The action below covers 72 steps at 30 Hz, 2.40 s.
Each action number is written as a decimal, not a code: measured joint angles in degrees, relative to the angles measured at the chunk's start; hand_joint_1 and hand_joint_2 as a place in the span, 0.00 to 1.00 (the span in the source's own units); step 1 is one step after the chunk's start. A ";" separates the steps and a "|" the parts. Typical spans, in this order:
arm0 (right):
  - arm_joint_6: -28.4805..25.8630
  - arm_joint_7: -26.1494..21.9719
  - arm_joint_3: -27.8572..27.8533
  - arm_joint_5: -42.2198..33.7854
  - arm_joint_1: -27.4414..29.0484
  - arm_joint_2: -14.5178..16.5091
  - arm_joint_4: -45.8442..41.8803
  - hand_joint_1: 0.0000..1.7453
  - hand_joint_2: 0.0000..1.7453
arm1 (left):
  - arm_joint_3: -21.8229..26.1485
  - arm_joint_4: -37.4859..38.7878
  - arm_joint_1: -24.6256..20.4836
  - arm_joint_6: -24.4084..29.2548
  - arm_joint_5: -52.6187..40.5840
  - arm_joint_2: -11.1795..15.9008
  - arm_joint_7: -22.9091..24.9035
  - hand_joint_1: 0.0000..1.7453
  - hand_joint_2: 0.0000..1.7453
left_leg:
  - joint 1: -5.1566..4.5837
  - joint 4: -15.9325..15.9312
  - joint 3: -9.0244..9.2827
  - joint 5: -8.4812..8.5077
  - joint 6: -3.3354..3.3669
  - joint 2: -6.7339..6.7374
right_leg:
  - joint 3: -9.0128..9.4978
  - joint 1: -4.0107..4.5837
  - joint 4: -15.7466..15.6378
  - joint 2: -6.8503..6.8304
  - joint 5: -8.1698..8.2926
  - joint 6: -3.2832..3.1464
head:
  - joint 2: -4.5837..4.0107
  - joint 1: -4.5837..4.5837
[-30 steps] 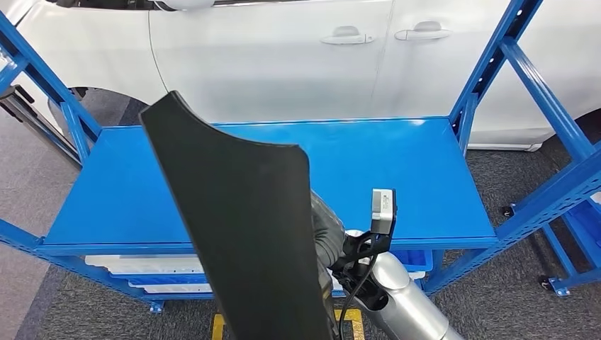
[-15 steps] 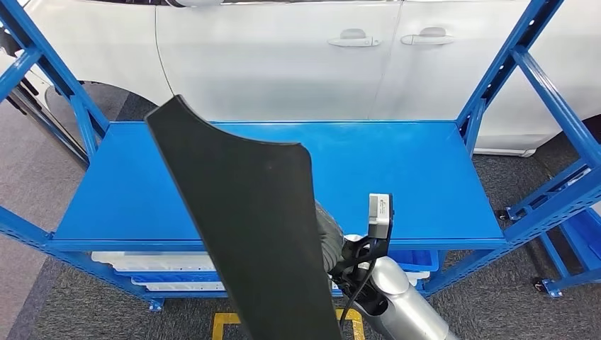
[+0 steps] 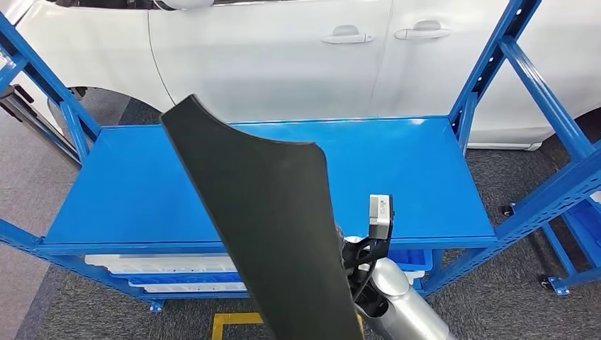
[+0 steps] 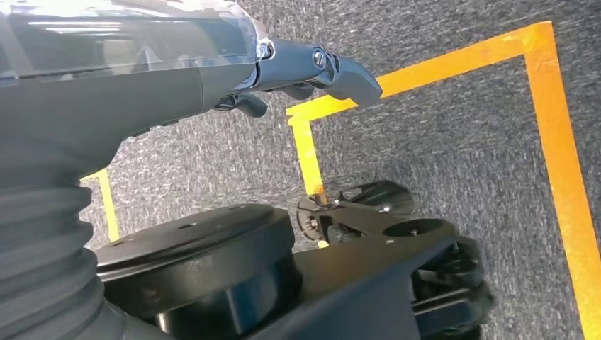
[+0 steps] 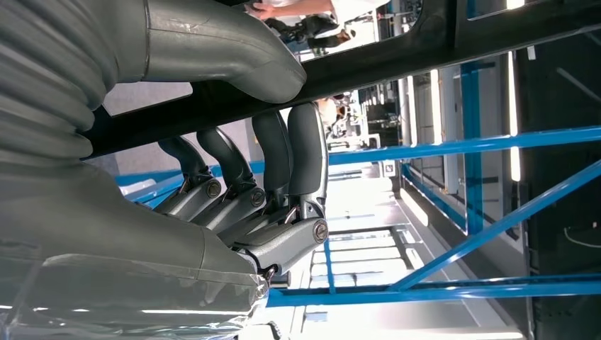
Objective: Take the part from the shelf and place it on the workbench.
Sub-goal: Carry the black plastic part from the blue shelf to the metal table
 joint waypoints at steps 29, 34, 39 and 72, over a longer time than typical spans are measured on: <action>-0.40 1.93 0.00 -2.34 1.52 -0.16 0.22 0.94 1.00 | 1.21 0.02 0.13 -0.56 1.06 0.05 1.36 0.00 1.00 | -0.05 3.80 -0.57 -3.90 -0.18 -0.01 | -1.24 -0.32 0.11 -0.25 1.04 0.04 | 0.00 0.01; -0.10 2.21 0.00 -2.89 1.43 -0.07 0.35 0.94 1.00 | 1.26 0.02 -0.04 -0.70 1.31 0.08 1.36 0.00 1.00 | -0.35 -12.43 8.51 2.61 1.00 -0.04 | -1.38 -0.12 0.11 -0.21 1.70 0.84 | 0.00 0.01; -0.09 2.53 0.00 -3.34 1.40 0.04 0.35 0.94 1.00 | 1.37 0.02 -0.04 -0.96 1.44 0.13 1.40 0.00 1.00 | -0.44 -14.35 8.50 4.27 2.61 0.06 | -2.11 -0.21 0.89 -0.13 1.09 2.56 | 0.00 0.02; 0.90 3.72 0.00 -5.10 1.15 0.31 0.48 0.94 1.00 | 1.47 0.02 -0.47 -1.10 1.08 0.15 1.45 0.00 1.00 | -0.41 -15.69 9.12 4.81 3.46 0.54 | -4.98 -0.14 7.25 -0.09 -3.77 2.74 | 0.00 0.02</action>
